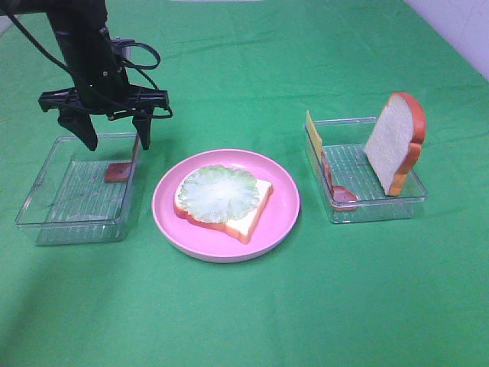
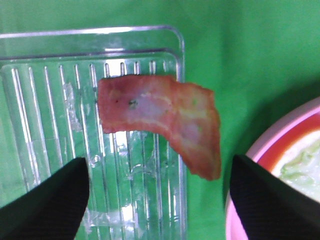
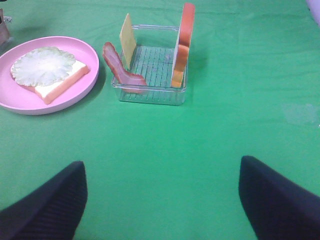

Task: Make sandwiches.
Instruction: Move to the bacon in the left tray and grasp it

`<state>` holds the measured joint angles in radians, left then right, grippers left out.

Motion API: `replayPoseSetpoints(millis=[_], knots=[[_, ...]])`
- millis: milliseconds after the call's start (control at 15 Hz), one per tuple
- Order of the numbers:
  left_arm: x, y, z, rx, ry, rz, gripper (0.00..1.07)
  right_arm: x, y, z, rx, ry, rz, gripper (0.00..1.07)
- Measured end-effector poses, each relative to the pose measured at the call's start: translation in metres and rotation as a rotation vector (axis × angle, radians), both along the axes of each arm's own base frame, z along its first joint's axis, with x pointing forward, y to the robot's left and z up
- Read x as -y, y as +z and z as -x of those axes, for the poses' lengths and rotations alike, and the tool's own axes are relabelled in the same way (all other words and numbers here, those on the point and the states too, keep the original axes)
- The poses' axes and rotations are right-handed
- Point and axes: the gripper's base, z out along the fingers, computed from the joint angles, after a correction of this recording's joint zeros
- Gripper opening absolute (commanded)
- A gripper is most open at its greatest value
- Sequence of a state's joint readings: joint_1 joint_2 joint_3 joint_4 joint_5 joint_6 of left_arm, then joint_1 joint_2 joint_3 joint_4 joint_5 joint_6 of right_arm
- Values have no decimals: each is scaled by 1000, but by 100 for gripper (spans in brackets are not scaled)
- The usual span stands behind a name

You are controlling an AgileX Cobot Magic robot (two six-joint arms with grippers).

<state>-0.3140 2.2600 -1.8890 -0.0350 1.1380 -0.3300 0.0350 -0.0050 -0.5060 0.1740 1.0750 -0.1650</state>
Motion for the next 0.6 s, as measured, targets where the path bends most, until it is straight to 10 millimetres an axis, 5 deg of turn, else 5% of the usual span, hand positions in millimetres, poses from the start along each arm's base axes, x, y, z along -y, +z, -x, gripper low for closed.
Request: replayPoseSetpoints(millis=[267,333,600], knots=[[3,1,-3,34,8,37,66,0,0,0,0,0,0,78],[3,1,-3,34,10,39,48,0,0,0,0,0,0,78],[3,1,-4,43,8,32,10,0,0,0,0,0,0,78]])
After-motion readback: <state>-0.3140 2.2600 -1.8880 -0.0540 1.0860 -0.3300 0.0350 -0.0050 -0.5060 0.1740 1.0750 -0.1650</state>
